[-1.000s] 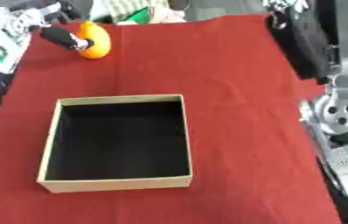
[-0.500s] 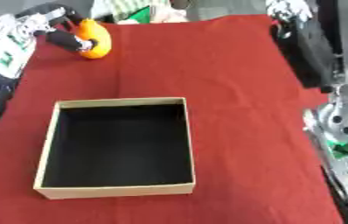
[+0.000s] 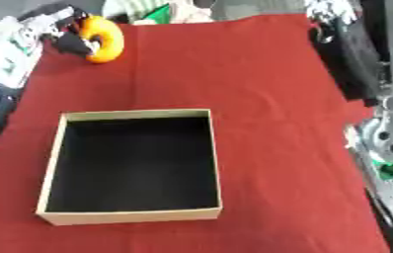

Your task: Pick up objects on the table and place them in the box.

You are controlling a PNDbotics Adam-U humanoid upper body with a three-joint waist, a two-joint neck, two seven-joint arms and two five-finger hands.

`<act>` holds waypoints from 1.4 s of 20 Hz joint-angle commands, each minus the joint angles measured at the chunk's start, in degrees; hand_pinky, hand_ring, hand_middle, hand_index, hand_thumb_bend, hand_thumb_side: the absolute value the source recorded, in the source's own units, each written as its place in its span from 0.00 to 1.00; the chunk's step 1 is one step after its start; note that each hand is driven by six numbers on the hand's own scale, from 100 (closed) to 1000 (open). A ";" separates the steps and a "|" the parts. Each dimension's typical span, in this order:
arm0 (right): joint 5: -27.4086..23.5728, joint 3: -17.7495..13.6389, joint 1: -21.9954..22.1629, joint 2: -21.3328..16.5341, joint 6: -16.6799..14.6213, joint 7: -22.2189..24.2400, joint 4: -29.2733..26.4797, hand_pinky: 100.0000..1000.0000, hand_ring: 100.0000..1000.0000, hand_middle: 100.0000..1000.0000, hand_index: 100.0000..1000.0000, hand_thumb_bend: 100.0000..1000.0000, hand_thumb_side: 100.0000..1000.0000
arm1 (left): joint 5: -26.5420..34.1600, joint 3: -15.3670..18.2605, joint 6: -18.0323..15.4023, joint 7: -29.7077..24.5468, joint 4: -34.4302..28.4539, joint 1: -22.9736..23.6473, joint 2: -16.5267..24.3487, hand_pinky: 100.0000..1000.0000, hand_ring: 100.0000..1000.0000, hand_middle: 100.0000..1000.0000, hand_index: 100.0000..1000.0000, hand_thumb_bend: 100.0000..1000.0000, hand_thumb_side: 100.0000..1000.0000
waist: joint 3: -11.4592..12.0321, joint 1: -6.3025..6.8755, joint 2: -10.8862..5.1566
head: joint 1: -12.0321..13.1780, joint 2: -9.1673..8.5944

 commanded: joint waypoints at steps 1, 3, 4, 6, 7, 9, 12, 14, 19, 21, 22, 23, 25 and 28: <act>-0.52 -0.09 -0.64 -0.96 -0.12 -0.12 -1.03 0.91 0.82 0.78 0.92 0.00 0.82 | -0.46 0.03 -0.17 2.32 -0.54 -1.02 0.29 0.12 0.51 0.52 0.67 0.00 0.19 | -0.21 0.01 -1.38 | 0.23 -0.79; -0.55 -0.12 -0.44 -1.05 -0.03 -0.17 -1.03 0.91 0.82 0.78 0.92 0.00 0.82 | 1.44 0.08 -0.82 2.55 -0.69 -1.06 0.17 0.11 0.50 0.52 0.67 0.00 0.20 | -0.16 0.06 -1.45 | 0.17 -0.51; -0.57 -0.12 -0.36 -1.07 -0.02 -0.19 -1.03 0.91 0.82 0.78 0.92 0.00 0.83 | 2.14 -0.03 -1.00 2.51 -0.75 -1.14 0.24 0.10 0.49 0.51 0.66 0.00 0.20 | -0.11 0.09 -1.49 | 0.13 -0.37; -0.59 -0.13 -0.19 -1.10 0.03 -0.24 -1.03 0.91 0.82 0.78 0.92 0.00 0.83 | 3.03 -0.25 -1.16 2.44 -0.94 -1.29 0.43 0.10 0.49 0.51 0.66 0.00 0.20 | 0.02 0.12 -1.58 | 0.04 -0.17; -0.59 -0.12 -0.16 -1.11 0.05 -0.26 -1.03 0.91 0.82 0.78 0.92 0.00 0.83 | 3.26 -0.32 -1.16 2.44 -0.99 -1.31 0.47 0.10 0.49 0.51 0.66 0.00 0.20 | 0.04 0.13 -1.59 | 0.02 -0.14; -0.60 -0.12 -0.14 -1.11 0.06 -0.27 -1.03 0.91 0.82 0.78 0.92 0.00 0.83 | 3.50 -0.41 -1.12 2.44 -1.05 -1.32 0.52 0.10 0.49 0.51 0.66 0.00 0.20 | 0.06 0.14 -1.60 | 0.01 -0.12; -0.55 -0.10 0.01 -0.91 0.01 -0.16 -1.03 0.91 0.83 0.78 0.92 0.00 0.82 | 3.08 -0.71 -1.15 2.53 -1.56 -1.73 0.75 0.07 0.47 0.49 0.64 0.00 0.20 | 0.17 0.21 -2.19 | -0.03 0.48; -0.47 -0.11 0.07 -0.72 -0.07 -0.01 -1.03 0.91 0.83 0.78 0.92 0.00 0.82 | 2.52 -0.86 -1.23 2.66 -2.16 -1.89 0.88 0.07 0.47 0.49 0.64 0.00 0.19 | 0.17 0.17 -2.67 | 0.00 0.90; -0.27 -0.21 0.38 -0.27 -0.20 0.29 -1.03 0.91 0.83 0.78 0.92 0.00 0.81 | 1.35 -1.49 -2.04 2.18 -3.36 -1.85 1.09 0.08 0.48 0.51 0.65 0.00 0.14 | 0.31 0.10 -3.93 | 0.08 1.88; -0.16 -0.26 0.53 -0.03 -0.31 0.41 -1.03 0.91 0.83 0.78 0.91 0.00 0.80 | 1.03 -1.63 -1.99 2.02 -3.70 -1.78 1.14 0.07 0.48 0.51 0.65 0.00 0.12 | 0.39 0.07 -4.47 | 0.06 2.19; -0.09 -0.29 0.60 0.08 -0.37 0.49 -1.03 0.91 0.83 0.78 0.91 0.00 0.80 | 1.06 -1.73 -1.93 1.96 -3.88 -1.72 1.14 0.07 0.48 0.51 0.65 0.00 0.12 | 0.42 0.05 -4.71 | 0.05 2.31; -0.03 -0.30 0.67 0.17 -0.41 0.57 -1.03 0.91 0.83 0.78 0.91 0.00 0.80 | 1.26 -1.93 -2.04 1.87 -4.15 -1.63 1.13 0.07 0.48 0.51 0.65 0.00 0.11 | 0.47 0.04 -5.01 | 0.01 2.44; 0.06 -0.31 0.82 0.38 -0.48 0.75 -1.03 0.91 0.83 0.78 0.91 0.00 0.80 | 1.82 -2.44 -2.31 1.75 -4.86 -1.44 1.21 0.07 0.48 0.51 0.65 0.00 0.11 | 0.62 0.00 -5.53 | -0.06 2.85; 0.26 -0.38 1.08 0.53 -0.51 1.02 -1.03 0.91 0.83 0.77 0.91 0.00 0.79 | 3.21 -3.52 -2.89 1.50 -6.40 -1.02 1.71 0.06 0.48 0.51 0.65 0.00 0.11 | 0.87 -0.06 -6.33 | -0.42 3.49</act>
